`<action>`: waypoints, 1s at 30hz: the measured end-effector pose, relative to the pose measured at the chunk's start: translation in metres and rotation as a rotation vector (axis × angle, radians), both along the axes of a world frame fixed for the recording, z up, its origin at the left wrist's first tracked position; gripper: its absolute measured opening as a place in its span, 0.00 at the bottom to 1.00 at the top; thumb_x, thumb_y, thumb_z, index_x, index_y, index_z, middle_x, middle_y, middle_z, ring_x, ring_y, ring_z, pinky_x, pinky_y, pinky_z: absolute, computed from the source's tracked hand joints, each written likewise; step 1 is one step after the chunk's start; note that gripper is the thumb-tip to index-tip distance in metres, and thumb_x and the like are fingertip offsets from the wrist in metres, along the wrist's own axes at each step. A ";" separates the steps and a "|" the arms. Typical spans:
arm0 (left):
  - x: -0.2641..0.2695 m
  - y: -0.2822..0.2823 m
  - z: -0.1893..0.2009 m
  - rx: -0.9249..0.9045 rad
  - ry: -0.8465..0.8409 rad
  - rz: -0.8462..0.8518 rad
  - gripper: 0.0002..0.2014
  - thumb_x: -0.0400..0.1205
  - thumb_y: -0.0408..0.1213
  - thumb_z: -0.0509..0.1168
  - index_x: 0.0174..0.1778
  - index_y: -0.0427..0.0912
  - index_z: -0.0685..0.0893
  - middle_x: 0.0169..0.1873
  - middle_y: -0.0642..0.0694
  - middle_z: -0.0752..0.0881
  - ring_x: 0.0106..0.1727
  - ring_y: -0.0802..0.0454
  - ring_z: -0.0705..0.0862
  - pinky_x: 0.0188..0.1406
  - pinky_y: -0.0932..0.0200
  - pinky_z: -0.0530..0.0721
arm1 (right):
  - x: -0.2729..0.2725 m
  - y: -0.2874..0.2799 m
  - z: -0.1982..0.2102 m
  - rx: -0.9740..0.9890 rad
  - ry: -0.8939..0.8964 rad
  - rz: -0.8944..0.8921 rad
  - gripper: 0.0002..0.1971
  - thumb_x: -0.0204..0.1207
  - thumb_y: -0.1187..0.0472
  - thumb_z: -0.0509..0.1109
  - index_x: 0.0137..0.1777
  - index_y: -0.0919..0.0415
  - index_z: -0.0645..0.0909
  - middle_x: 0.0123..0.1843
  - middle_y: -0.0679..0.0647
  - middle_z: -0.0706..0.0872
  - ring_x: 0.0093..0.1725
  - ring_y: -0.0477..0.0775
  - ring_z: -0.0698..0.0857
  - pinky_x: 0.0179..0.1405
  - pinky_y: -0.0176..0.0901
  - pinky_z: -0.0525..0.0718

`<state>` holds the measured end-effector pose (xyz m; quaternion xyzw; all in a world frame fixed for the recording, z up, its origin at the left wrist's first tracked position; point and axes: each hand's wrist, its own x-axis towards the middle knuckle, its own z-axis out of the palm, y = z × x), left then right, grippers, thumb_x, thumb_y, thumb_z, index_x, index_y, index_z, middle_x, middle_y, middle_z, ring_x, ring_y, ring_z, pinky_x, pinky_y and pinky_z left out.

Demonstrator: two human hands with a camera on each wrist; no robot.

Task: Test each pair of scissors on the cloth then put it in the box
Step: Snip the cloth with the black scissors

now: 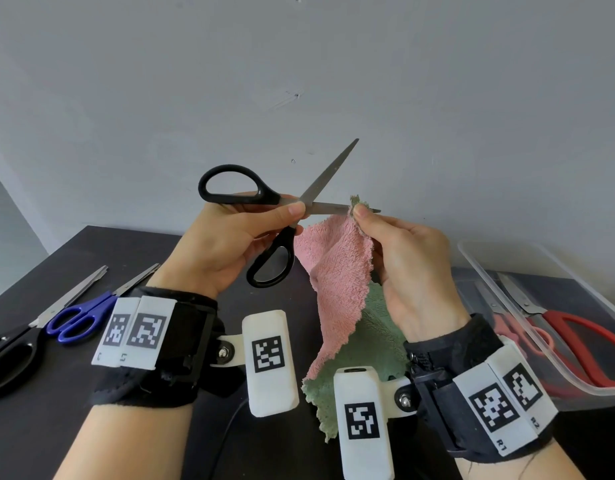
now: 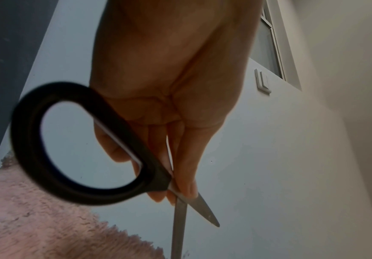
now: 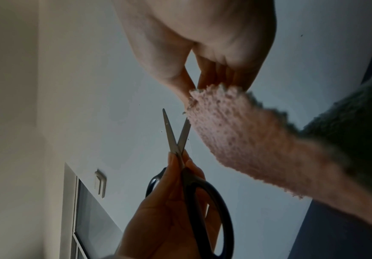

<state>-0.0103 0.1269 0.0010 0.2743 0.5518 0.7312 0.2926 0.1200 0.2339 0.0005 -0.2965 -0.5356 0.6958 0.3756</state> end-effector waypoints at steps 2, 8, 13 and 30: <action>0.000 0.000 0.000 -0.007 0.006 0.003 0.06 0.63 0.35 0.74 0.34 0.41 0.92 0.40 0.43 0.92 0.38 0.52 0.89 0.47 0.63 0.88 | 0.001 0.001 0.001 0.009 -0.010 -0.005 0.09 0.72 0.64 0.76 0.31 0.60 0.88 0.32 0.51 0.91 0.33 0.45 0.89 0.32 0.35 0.83; 0.000 0.000 0.001 -0.007 0.019 0.018 0.07 0.62 0.34 0.74 0.35 0.39 0.91 0.38 0.44 0.92 0.37 0.52 0.89 0.47 0.62 0.88 | 0.001 0.001 0.002 0.013 -0.034 -0.027 0.10 0.72 0.65 0.76 0.29 0.60 0.88 0.29 0.50 0.90 0.28 0.44 0.87 0.25 0.32 0.80; 0.001 0.000 0.001 -0.004 0.044 0.030 0.11 0.63 0.34 0.73 0.39 0.36 0.89 0.36 0.45 0.91 0.36 0.53 0.88 0.44 0.64 0.88 | 0.001 0.002 0.001 -0.007 -0.018 -0.042 0.11 0.72 0.67 0.76 0.27 0.62 0.87 0.26 0.51 0.87 0.24 0.43 0.83 0.20 0.30 0.76; -0.015 -0.019 0.004 -0.049 -0.021 0.067 0.06 0.65 0.42 0.71 0.31 0.48 0.93 0.35 0.55 0.91 0.34 0.62 0.87 0.31 0.70 0.82 | 0.006 0.018 0.000 0.054 0.111 0.030 0.05 0.77 0.63 0.71 0.42 0.60 0.87 0.39 0.52 0.90 0.41 0.49 0.88 0.45 0.44 0.87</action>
